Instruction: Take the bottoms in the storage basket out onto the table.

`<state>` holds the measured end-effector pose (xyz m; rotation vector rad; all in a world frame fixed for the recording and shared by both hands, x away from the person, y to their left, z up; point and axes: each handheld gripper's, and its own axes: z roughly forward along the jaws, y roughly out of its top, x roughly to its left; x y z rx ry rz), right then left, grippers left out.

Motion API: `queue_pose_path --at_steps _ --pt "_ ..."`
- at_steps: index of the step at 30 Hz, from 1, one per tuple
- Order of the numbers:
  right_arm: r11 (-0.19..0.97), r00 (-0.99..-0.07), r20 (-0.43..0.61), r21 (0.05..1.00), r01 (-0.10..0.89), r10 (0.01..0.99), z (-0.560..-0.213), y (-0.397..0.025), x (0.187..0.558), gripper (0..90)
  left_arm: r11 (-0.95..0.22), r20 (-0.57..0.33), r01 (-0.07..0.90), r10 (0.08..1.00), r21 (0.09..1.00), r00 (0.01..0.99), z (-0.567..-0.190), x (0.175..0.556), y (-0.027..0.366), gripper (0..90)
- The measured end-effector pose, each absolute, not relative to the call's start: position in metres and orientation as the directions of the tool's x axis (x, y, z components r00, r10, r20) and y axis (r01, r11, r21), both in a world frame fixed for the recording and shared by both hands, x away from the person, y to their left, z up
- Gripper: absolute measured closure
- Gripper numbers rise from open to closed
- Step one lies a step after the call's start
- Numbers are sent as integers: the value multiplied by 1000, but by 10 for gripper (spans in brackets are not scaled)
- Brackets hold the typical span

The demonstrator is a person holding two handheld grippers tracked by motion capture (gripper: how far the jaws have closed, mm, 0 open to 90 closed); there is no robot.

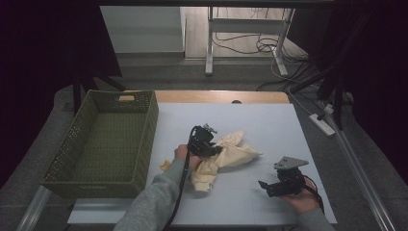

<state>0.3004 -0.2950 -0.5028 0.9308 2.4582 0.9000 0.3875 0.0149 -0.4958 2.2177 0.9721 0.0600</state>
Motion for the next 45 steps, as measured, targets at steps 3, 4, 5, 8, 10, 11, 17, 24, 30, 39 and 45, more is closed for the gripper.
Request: queue_pose_path --at_steps 3,4,5,8,10,11,17,24,30,39,45 --pt "581 -719 -105 674 457 687 -503 -295 300 87 -469 -224 628 662 621 716 -496 388 15 725" --pt "580 -718 -105 674 458 688 -503 -295 300 87 -473 -219 626 662 620 717 -496 387 14 725" --pt "579 -717 -104 674 459 689 -503 -295 300 87 -477 -215 625 662 618 718 -496 387 14 725" --pt "578 -716 -103 673 461 691 -503 -296 300 87 -477 -215 626 662 617 717 -497 388 14 725" --pt "578 -716 -102 674 461 691 -503 -296 300 87 -481 -213 624 661 616 720 -497 388 13 724" --pt "578 -716 -102 674 460 690 -503 -296 300 87 -483 -210 622 661 616 721 -497 388 13 723" --pt "576 -717 -101 675 460 690 -503 -296 300 87 -481 -216 622 657 618 722 -497 387 13 707" --pt "574 -715 -100 678 460 692 -503 -296 300 87 -465 -237 618 644 634 727 -496 386 15 657" --pt "573 -715 -100 678 460 692 -503 -296 300 87 -454 -205 583 643 674 738 -490 381 14 482" --pt "565 -710 -97 685 461 698 -502 -299 298 87 -438 -125 511 656 740 744 -473 369 16 302" --pt "557 -709 -100 699 449 698 -500 -299 297 87 -432 -95 474 654 767 750 -459 358 26 293"
